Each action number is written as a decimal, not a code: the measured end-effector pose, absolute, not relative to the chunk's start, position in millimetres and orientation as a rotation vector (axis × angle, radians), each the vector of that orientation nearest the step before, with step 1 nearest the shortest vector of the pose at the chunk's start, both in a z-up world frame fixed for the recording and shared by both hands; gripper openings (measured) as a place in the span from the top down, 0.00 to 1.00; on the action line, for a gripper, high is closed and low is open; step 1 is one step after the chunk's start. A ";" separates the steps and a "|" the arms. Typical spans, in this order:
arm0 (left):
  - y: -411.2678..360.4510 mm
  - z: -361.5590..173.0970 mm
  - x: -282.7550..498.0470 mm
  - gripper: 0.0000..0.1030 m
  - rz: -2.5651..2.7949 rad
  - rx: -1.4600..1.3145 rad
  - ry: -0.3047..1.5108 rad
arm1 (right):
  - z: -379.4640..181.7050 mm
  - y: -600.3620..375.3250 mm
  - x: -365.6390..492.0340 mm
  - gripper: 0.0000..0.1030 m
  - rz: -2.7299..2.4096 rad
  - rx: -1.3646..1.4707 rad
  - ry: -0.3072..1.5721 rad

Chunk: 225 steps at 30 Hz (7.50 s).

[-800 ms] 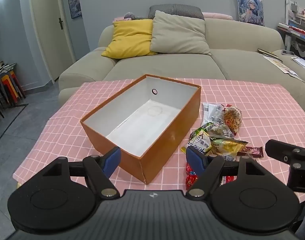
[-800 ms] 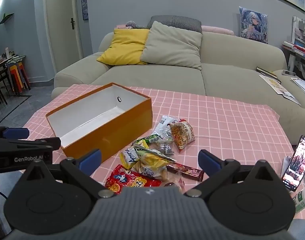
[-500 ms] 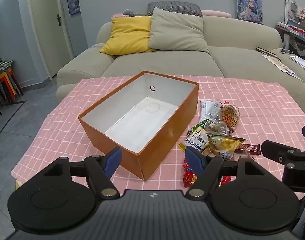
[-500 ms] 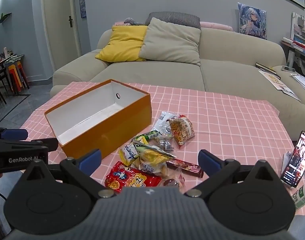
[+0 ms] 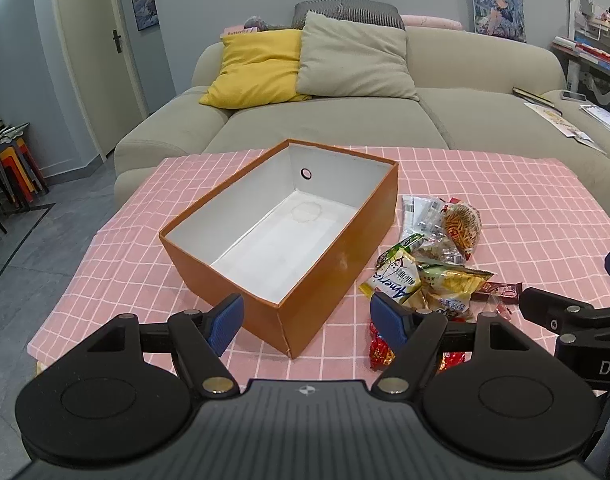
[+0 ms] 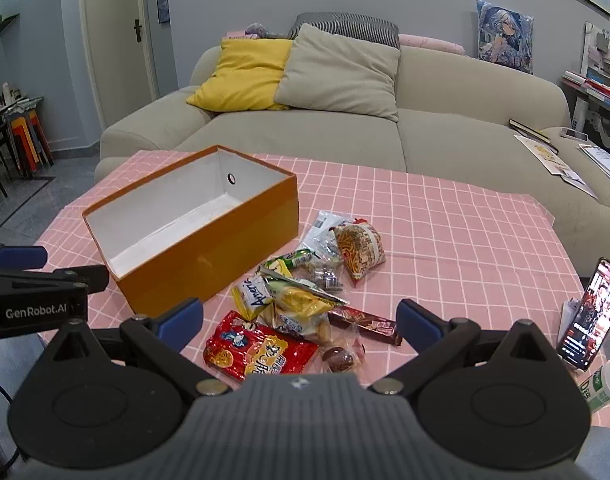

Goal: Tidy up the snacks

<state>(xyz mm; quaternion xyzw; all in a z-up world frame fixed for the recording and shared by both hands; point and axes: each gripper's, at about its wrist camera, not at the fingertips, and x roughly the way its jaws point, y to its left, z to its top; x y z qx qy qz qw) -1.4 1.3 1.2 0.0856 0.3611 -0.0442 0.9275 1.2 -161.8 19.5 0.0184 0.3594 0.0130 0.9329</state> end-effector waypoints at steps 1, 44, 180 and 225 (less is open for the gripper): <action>2.3 1.1 -1.1 0.17 -0.090 0.177 0.743 | 19.2 -161.6 1.6 0.04 0.025 0.037 0.741; 2.0 -3.4 0.4 0.18 -0.075 0.196 0.784 | 14.8 -163.6 5.1 0.04 0.014 0.037 0.806; -128.7 -151.4 82.2 0.06 -1.078 1.070 1.073 | -118.0 -204.6 71.4 0.60 0.162 0.048 1.166; -99.8 -157.0 71.5 0.18 -0.692 0.752 1.184 | -115.5 -198.6 71.3 0.62 0.201 0.061 1.128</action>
